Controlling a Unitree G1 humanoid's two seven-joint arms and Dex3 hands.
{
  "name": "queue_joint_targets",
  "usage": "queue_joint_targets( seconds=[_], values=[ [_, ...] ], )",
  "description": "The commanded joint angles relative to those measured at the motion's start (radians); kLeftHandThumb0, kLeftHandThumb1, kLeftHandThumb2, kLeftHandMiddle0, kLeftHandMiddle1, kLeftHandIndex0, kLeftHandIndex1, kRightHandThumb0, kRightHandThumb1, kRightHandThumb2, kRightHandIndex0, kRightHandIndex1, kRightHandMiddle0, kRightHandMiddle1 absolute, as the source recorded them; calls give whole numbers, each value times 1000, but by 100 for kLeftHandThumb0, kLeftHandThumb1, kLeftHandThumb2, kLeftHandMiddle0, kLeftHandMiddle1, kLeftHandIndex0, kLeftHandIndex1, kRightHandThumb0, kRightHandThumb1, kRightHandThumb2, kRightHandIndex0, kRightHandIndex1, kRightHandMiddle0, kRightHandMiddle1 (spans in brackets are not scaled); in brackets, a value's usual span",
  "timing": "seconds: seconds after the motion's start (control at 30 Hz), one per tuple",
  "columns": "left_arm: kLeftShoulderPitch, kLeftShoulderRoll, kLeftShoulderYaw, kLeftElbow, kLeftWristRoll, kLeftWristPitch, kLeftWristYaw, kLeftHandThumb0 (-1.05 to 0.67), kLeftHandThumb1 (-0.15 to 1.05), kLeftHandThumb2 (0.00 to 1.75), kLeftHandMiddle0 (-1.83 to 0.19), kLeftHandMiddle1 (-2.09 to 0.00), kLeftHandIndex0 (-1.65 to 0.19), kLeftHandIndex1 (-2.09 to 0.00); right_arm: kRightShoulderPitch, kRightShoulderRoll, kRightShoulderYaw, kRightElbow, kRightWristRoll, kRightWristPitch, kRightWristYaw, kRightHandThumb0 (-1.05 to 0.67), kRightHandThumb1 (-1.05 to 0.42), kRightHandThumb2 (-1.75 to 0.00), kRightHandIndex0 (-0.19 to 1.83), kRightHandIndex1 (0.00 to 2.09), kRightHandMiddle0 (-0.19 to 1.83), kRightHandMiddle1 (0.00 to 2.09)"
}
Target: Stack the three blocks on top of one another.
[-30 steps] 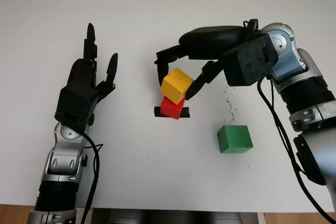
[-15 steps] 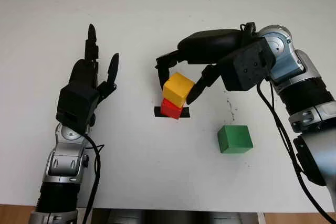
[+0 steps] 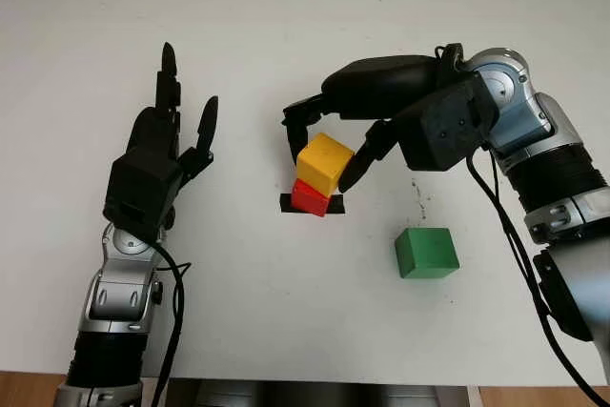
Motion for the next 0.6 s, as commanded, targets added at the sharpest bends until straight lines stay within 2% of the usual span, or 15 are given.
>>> queue_joint_targets(
  seconds=[0.0, 0.13, 0.2, 0.3, 0.33, 0.57],
  values=[
    [16, -1, 1, -12, -3, -4, -1, -85, 105, 64, 19, 0, 19, 0, 18, -6, 7, -15, -2, 6, -4, -51, -96, -6, 33, 4, 43, 148],
    [19, -1, 2, -14, -3, -7, 3, -84, 105, 63, 19, 0, 19, 0, 17, -8, 11, -20, -12, 12, -8, -52, -96, -6, 32, 4, 41, 147],
    [20, 2, 1, -13, 1, -9, 5, -83, 105, 63, 19, 0, 19, 0, 16, -12, 16, -28, -27, 18, -13, -56, -95, -5, 30, 3, 32, 135],
    [18, 4, 2, -7, 2, -16, 6, -83, 105, 63, 19, -1, 19, -1, 16, -20, 23, -42, -47, 27, -15, -64, -91, -5, 19, 2, 18, 106],
    [18, 3, 4, -4, 1, -19, 5, -83, 105, 63, 19, -1, 19, -2, 17, -21, 24, -46, -50, 30, -14, -66, -90, -5, 13, 2, 15, 90],
    [13, 3, 6, -1, -1, -17, 5, -83, 105, 62, 19, -2, 19, -3, 22, -35, 22, -72, -48, 56, 2, -74, -85, -5, -7, 3, 5, 33]
  ],
)
